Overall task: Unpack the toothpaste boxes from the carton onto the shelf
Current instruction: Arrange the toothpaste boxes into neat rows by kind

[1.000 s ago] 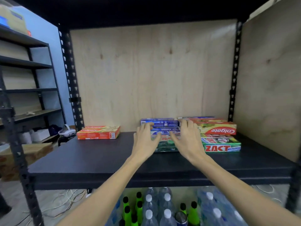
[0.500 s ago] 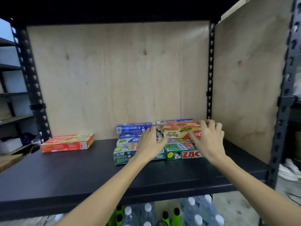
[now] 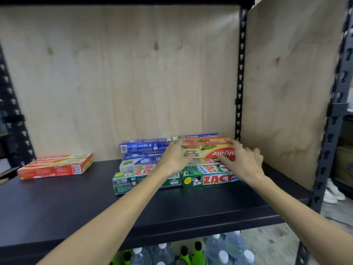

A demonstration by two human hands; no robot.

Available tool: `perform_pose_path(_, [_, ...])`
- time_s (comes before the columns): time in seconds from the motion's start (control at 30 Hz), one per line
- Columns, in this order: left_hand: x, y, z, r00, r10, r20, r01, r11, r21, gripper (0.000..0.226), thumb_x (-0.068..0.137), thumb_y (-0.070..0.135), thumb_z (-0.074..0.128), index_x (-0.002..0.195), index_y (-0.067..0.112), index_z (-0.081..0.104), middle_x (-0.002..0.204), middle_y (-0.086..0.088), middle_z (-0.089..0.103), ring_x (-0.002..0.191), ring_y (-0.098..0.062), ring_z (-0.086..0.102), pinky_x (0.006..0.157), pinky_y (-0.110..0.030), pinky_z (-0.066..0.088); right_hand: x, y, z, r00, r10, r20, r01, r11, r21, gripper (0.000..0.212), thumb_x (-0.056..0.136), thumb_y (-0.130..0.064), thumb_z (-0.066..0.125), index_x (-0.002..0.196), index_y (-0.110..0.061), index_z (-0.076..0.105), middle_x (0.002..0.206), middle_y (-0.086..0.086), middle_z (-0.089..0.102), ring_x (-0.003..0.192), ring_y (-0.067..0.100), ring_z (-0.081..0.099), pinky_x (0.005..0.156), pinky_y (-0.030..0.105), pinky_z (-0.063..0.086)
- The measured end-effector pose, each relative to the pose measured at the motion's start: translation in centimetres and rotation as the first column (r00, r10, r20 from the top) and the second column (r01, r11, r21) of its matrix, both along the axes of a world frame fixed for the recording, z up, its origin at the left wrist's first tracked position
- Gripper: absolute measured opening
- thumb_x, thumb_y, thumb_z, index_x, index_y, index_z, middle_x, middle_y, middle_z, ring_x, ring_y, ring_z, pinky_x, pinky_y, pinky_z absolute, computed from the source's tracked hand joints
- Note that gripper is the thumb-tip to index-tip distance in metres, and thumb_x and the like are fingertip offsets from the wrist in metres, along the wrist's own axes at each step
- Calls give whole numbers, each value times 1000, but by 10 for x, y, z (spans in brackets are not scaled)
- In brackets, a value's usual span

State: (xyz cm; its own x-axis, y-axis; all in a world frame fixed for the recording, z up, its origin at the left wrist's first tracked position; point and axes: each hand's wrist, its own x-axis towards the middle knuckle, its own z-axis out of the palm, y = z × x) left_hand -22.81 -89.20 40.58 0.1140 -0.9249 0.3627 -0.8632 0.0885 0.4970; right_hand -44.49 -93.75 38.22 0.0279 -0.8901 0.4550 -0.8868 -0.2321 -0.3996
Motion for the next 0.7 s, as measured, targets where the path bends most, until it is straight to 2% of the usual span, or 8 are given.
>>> perform_pose_path(0.07, [-4,-3,-1,999,22,-23,-22,1000,-16,62,96,31,65,151,18,40,142,-3,57,119,-28,62,101,-46,52,0,0,-4,993,33,115,-31,999,-18,78,89,-58,64,149,-21,32,129,13,62,122,38,47,101,48,37])
perform_pose_path(0.13, [-4,-4,-2,993,52,-108,-56,998,-39,58,98,25,63,151,16,42,136,-5,63,110,-28,67,96,-42,55,0,1,-5,978,59,201,-51,998,-43,76,90,-49,68,147,-15,32,128,14,62,124,38,46,103,50,36])
perform_pose_path(0.27, [3,1,-1,970,47,-237,-79,989,-125,48,100,23,61,146,16,48,136,-4,62,117,-22,64,99,-36,53,-1,7,-5,945,118,304,-82,988,-128,69,94,-33,67,149,-8,34,130,18,60,126,37,44,104,53,38])
perform_pose_path(0.4, [15,12,0,919,60,-390,-182,942,-283,45,97,23,65,140,19,54,130,-3,64,117,-25,62,99,-45,53,7,12,0,916,217,338,-137,960,-246,53,94,-35,67,138,-13,48,122,11,65,119,29,44,99,48,42])
perform_pose_path(0.47, [26,23,0,902,88,-422,-249,905,-344,43,95,25,67,137,20,56,127,0,65,119,-22,59,101,-44,51,18,19,5,904,269,332,-178,943,-280,50,93,-39,68,134,-15,52,118,7,67,115,24,45,98,48,44])
perform_pose_path(0.57, [47,48,1,852,115,-512,-337,868,-365,44,93,28,72,134,23,56,124,3,64,119,-20,58,101,-40,50,41,34,10,899,319,300,-234,929,-286,55,92,-42,68,135,-12,53,118,10,67,118,27,46,99,47,43])
perform_pose_path(0.7, [87,95,3,794,149,-589,-417,839,-349,46,90,28,75,133,21,59,118,3,68,107,-15,66,92,-34,55,84,61,12,880,401,255,-327,901,-286,60,92,-42,68,140,-9,52,121,10,66,119,32,50,98,48,46])
